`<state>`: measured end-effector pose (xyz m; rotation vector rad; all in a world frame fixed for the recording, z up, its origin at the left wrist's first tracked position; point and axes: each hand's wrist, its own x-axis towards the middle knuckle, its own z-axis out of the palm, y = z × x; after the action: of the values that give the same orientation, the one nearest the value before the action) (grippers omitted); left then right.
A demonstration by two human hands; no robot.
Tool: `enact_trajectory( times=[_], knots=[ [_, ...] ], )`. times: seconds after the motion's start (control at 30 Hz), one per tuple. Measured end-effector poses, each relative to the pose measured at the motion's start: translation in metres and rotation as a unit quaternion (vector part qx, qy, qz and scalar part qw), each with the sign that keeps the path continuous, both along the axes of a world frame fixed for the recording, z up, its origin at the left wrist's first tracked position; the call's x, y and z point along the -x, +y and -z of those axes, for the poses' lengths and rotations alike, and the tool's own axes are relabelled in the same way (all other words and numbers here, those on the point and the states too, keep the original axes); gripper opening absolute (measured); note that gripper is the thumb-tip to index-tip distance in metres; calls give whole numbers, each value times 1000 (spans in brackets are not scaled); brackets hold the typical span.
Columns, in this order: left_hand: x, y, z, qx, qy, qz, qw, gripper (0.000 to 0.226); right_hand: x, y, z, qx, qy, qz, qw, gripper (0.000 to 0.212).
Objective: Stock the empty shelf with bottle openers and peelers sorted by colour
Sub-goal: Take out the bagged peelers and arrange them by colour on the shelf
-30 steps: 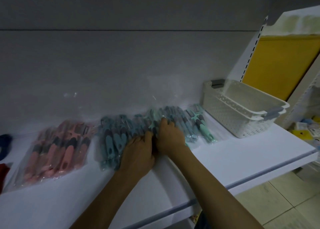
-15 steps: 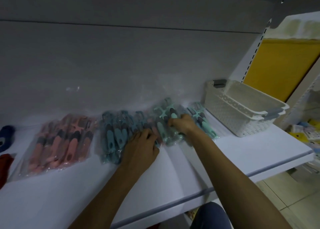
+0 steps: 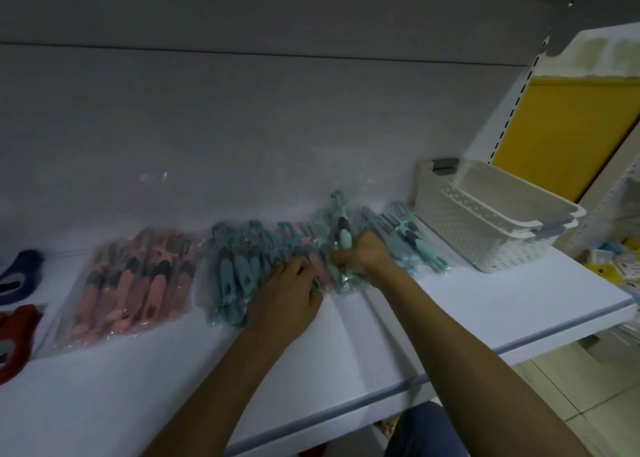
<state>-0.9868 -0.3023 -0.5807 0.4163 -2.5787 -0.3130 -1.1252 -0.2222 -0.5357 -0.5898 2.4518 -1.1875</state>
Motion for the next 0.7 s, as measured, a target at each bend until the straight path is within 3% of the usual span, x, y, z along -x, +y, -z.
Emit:
enact_trajectory(
  times=[0.1,0.27,0.43,0.5,0.57,0.7],
  knots=[
    [5,-3,-5,3,3,-3,1000,26,7,14,-6,96,-81,37,991,23],
    [19,-3,-15,43,-39,17,998,29,19,32,-29,138,-121,46,982,35],
    [45,16,-31,-126,-28,76,989,35,33,57,-45,189,-152,61,968,38],
    [61,26,-36,-137,-44,100,985,35,44,68,-54,168,-100,53,979,36],
    [77,35,-36,-98,-55,133,985,32,58,77,-65,79,5,34,996,37],
    [108,52,-28,2,-61,147,987,36,89,88,-72,-23,135,47,990,51]
  ],
)
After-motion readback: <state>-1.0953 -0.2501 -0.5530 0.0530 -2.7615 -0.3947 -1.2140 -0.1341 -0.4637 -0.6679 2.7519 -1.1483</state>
